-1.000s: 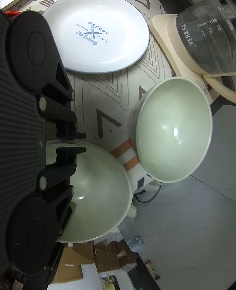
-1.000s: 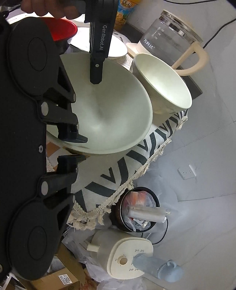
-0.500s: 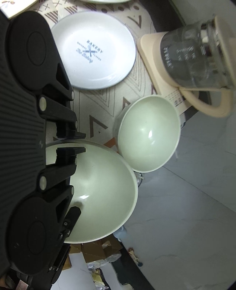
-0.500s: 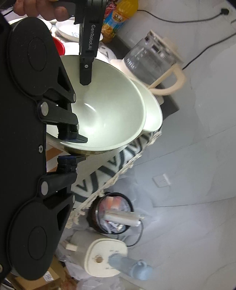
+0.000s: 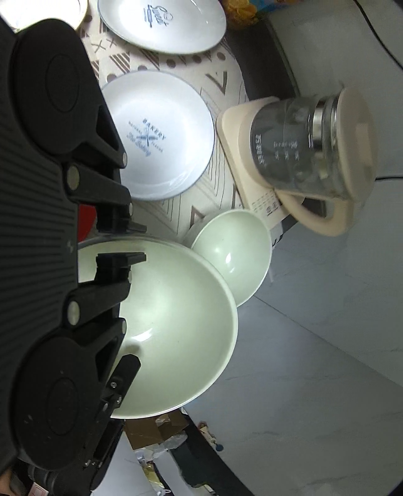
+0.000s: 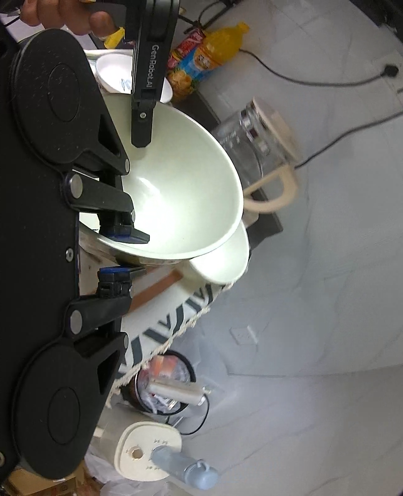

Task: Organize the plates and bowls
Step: 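Lift the green bowl with the right gripper over the red bowl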

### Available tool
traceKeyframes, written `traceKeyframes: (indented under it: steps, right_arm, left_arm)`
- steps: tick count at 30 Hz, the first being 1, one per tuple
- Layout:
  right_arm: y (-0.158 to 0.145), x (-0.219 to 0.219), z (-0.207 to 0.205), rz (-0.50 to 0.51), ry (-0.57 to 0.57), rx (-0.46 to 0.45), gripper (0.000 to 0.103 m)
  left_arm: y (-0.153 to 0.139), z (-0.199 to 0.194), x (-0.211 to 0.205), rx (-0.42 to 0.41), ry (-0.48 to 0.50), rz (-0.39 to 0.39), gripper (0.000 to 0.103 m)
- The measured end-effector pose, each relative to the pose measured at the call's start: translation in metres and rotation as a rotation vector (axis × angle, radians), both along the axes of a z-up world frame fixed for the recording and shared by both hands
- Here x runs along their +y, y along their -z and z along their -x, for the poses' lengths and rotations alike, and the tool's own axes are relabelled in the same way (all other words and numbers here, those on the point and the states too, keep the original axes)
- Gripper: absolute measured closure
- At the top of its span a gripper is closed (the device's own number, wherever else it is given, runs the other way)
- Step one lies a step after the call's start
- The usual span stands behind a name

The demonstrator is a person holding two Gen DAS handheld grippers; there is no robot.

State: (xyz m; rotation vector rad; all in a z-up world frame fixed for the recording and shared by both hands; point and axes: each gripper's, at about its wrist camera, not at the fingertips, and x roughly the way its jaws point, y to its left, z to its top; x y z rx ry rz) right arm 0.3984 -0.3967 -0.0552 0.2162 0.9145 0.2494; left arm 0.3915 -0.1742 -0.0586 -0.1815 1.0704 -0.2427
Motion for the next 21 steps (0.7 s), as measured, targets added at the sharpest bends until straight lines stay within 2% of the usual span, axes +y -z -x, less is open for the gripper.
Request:
traceKeyframes:
  steps: [9, 21]
  right_arm:
    - [-0.014, 0.027, 0.018, -0.006, -0.016, -0.027, 0.088]
    - [-0.013, 0.057, 0.039, -0.005, -0.039, -0.01, 0.088]
  left_arm:
    - [-0.008, 0.023, 0.028, -0.013, -0.014, 0.004, 0.096]
    - [-0.006, 0.045, 0.06, 0.004, -0.041, 0.006, 0.096]
